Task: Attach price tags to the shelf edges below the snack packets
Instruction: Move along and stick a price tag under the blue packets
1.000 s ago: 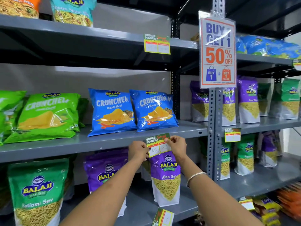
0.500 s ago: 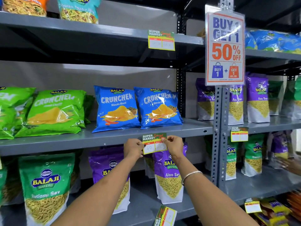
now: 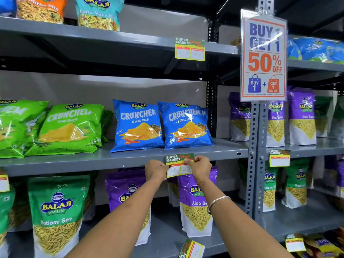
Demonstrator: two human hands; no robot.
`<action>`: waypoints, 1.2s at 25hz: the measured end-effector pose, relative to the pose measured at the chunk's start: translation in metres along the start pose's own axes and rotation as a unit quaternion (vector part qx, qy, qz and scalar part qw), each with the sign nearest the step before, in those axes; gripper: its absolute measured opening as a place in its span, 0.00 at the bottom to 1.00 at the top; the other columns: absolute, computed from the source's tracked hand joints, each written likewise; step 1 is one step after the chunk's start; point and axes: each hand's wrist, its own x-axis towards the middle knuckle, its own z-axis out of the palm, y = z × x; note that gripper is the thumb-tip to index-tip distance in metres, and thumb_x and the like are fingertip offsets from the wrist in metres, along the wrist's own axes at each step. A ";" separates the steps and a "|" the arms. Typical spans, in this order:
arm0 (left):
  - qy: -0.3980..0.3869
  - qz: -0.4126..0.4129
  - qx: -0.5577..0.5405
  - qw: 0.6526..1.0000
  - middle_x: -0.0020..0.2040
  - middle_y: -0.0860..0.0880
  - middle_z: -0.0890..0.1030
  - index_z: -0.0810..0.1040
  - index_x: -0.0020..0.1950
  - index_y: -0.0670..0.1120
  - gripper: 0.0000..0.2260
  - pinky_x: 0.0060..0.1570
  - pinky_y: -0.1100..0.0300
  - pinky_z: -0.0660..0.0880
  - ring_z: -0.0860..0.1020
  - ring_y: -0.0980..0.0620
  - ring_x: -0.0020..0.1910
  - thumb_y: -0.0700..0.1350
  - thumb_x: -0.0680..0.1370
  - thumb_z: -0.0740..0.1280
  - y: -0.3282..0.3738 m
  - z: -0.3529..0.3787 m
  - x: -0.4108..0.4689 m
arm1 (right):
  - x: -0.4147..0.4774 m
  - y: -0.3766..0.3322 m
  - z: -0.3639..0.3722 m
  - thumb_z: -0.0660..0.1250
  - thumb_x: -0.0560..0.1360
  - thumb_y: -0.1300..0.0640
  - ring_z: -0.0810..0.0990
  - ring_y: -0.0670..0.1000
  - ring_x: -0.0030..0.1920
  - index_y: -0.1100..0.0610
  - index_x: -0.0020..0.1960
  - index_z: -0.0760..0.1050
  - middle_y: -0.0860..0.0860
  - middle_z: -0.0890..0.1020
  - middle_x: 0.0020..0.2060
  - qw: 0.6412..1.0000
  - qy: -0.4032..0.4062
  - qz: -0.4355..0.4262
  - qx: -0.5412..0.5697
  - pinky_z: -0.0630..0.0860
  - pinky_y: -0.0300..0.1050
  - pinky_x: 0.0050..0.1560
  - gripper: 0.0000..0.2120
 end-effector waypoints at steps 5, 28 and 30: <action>0.067 -0.022 0.006 0.997 0.46 0.38 0.84 0.79 0.38 0.37 0.21 0.41 0.51 0.81 0.83 0.38 0.45 0.56 0.68 0.73 0.012 0.012 -0.006 | -0.005 -0.005 0.014 0.74 0.63 0.41 0.80 0.61 0.50 0.59 0.41 0.73 0.59 0.84 0.45 0.998 0.028 -0.001 -0.060 0.78 0.57 0.50 0.23; 0.078 0.004 -0.063 0.995 0.32 0.38 0.83 0.78 0.30 0.42 0.29 0.39 0.51 0.80 0.82 0.41 0.33 0.65 0.74 0.56 -0.068 0.022 0.003 | -0.020 0.050 -0.015 0.71 0.70 0.46 0.70 0.50 0.32 0.58 0.41 0.70 0.50 0.73 0.32 0.992 0.037 0.076 0.096 0.66 0.45 0.36 0.17; 0.045 -0.051 -0.057 0.996 0.26 0.41 0.79 0.74 0.28 0.45 0.26 0.35 0.54 0.75 0.78 0.44 0.27 0.61 0.77 0.56 -0.127 0.034 -0.005 | -0.032 0.097 -0.017 0.70 0.72 0.54 0.74 0.54 0.39 0.61 0.45 0.74 0.54 0.76 0.37 0.996 0.016 0.082 -0.001 0.68 0.44 0.41 0.10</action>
